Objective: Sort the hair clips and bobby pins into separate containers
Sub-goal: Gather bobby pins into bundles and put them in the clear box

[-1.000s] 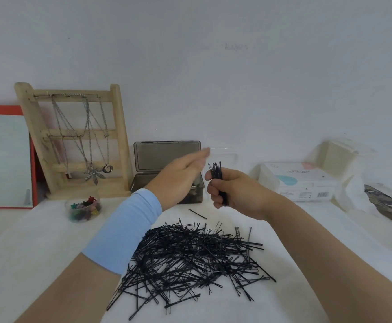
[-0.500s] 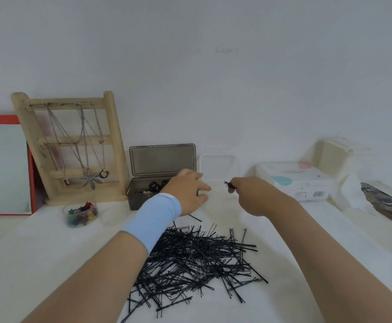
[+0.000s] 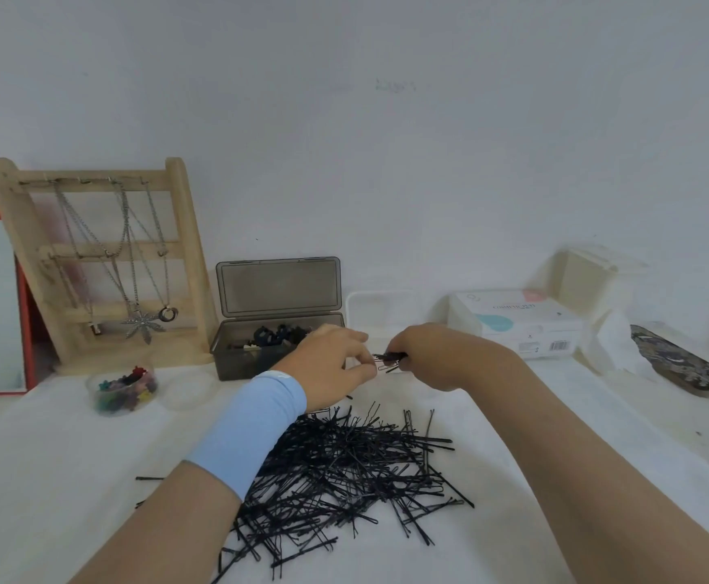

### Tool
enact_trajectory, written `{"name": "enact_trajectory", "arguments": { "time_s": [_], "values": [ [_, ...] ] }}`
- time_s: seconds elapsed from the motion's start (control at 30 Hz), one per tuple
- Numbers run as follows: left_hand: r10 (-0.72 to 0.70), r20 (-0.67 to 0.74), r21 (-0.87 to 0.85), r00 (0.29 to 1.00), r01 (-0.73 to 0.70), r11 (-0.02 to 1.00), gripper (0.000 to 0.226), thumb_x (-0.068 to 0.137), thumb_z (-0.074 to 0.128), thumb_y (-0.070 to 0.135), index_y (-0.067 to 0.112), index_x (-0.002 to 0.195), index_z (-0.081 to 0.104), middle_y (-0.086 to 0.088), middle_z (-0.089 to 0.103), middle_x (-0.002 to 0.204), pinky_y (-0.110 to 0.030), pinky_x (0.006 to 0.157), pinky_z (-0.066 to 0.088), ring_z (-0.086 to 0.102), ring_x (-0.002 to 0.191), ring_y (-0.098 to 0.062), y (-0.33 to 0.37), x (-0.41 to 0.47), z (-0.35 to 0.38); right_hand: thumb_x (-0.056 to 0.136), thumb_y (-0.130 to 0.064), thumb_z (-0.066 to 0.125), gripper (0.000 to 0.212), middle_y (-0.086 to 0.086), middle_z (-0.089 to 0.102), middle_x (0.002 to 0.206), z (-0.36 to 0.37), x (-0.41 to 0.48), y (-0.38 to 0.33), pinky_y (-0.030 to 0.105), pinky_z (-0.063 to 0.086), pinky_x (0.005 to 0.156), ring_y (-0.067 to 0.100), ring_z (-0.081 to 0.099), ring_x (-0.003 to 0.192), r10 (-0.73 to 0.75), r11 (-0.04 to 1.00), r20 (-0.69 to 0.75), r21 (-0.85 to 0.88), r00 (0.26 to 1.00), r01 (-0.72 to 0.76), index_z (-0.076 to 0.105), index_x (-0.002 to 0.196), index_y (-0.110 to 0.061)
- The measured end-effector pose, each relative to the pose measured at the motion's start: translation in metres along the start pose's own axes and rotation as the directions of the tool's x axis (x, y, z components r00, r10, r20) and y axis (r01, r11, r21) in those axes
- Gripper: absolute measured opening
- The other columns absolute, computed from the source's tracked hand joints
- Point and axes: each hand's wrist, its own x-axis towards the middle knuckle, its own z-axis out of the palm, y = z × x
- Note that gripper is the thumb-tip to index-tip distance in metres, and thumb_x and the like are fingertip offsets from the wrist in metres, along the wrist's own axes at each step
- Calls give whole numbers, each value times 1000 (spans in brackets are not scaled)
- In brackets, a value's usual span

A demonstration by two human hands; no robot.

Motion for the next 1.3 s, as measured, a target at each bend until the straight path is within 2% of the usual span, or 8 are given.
{"name": "enact_trajectory", "arguments": {
  "time_s": [0.1, 0.27, 0.47, 0.63, 0.77, 0.9, 1.1, 1.3],
  "values": [
    [-16, -33, -112, 999, 13, 994, 29, 92, 60, 36, 38, 118, 46, 8, 49, 135, -27, 98, 37, 50, 112, -6, -6, -2, 1, 98, -13, 55, 28, 3, 69, 111, 5, 4, 7, 32, 47, 80, 22, 62, 98, -47, 991, -91, 123, 995, 58, 66, 123, -20],
    [-5, -14, -73, 1000, 4, 997, 42, 93, 58, 37, 40, 133, 45, 11, 46, 139, -24, 100, 33, 47, 121, -8, -10, -4, 0, 93, -21, 66, 41, -9, 72, 117, 9, 9, 17, 15, 44, 80, 6, 63, 106, -43, 940, -135, 331, 990, 86, 61, 134, -23],
    [127, -160, 6, 979, -127, 992, 17, 91, 61, 30, 35, 108, 60, 15, 56, 122, -26, 104, 33, 40, 119, -4, -8, -7, -2, 96, -20, 59, 26, -22, 70, 91, -1, 1, 15, 3, 42, 74, -10, 63, 90, -36, 918, -205, 381, 978, 113, 72, 116, -29],
    [-15, -285, 7, 958, 17, 1000, 14, 89, 54, 22, 34, 83, 57, 16, 60, 83, -19, 63, 40, 54, 77, -2, -4, -15, -15, 90, -19, 60, 19, -15, 70, 79, -27, -19, -9, 4, 38, 51, -7, 60, 65, -69, 909, -279, 377, 958, 175, 76, 92, -30],
    [-170, -34, 187, 985, 173, 967, 31, 97, 46, 27, 27, 122, 64, 4, 62, 127, -20, 89, 40, 58, 110, -15, -10, -21, -7, 90, -28, 63, 18, -4, 76, 80, -33, -41, -32, 15, 55, 60, 7, 71, 66, -100, 967, 23, 239, 995, 91, 77, 99, -20],
    [-169, 156, 162, 973, 144, 976, 44, 102, 43, 32, 27, 145, 45, 6, 41, 153, -34, 116, 27, 37, 140, -19, -14, -34, 4, 95, -38, 61, 34, 2, 67, 72, -19, -57, -44, 30, 55, 62, 16, 64, 58, 154, 988, 256, -51, 954, -146, 60, 77, -9],
    [-84, 144, 166, 986, 59, 984, 35, 100, 45, 24, 31, 129, 62, 5, 54, 126, -35, 109, 33, 41, 126, -18, -12, -45, 3, 94, -16, 57, 23, 5, 55, 73, 8, -56, -48, 29, 48, 65, 22, 57, 70, 153, 983, 155, -125, 976, -135, 53, 72, -9],
    [-35, 123, 116, 992, 21, 993, 31, 100, 44, 31, 31, 118, 69, 7, 54, 114, -29, 99, 31, 41, 118, -15, -5, -66, 5, 91, -2, 47, 43, 0, 63, 119, 10, -66, -43, 36, 56, 87, 22, 60, 103, -42, 994, 119, 105, 992, 29, 66, 123, -24]
  ]
}}
